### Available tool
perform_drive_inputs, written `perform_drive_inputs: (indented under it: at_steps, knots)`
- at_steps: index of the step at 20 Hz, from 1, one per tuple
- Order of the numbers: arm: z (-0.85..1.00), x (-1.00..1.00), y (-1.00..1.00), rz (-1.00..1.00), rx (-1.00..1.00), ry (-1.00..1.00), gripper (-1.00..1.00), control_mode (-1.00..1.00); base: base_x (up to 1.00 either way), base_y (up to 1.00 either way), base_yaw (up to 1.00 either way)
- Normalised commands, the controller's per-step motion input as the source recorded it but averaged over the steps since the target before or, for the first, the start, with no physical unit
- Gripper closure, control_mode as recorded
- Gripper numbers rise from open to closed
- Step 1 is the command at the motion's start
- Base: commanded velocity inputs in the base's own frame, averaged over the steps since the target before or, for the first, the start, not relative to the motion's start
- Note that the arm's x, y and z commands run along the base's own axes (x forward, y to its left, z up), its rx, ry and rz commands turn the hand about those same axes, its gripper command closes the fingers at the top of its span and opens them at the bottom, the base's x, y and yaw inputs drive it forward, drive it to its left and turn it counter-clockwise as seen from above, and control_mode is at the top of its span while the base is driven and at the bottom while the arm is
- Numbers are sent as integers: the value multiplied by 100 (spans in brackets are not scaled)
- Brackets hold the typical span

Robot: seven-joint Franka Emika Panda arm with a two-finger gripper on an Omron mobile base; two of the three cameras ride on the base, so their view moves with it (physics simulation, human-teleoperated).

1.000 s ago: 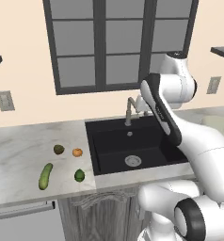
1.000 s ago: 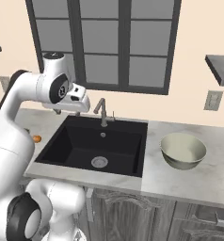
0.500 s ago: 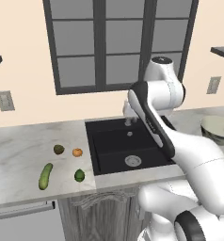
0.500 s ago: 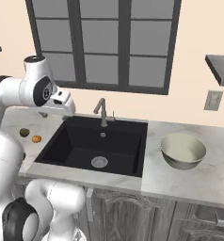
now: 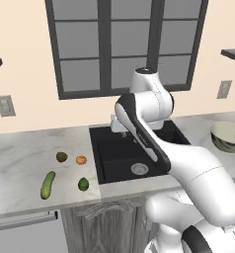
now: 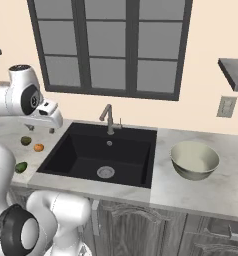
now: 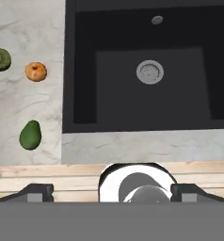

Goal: There is a mixed pile of frozen fruits and vegetables on the counter. Locate all the frozen vegetables and place the items in a bowl on the counter. Take all the frozen fruits and defrost them in a running sink.

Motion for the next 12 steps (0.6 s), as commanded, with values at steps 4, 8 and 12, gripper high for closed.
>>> perform_drive_inputs:
  at_steps: [4,8,12]
  knots:
    - [-33,-8,59,1,0,7,-100,-100,0,0,0]
    - [-37,-4,49,1,-8,9,-100,-100,0,0,0]
    - [-26,0,35,3,-8,13,-100,-100,0,0,0]
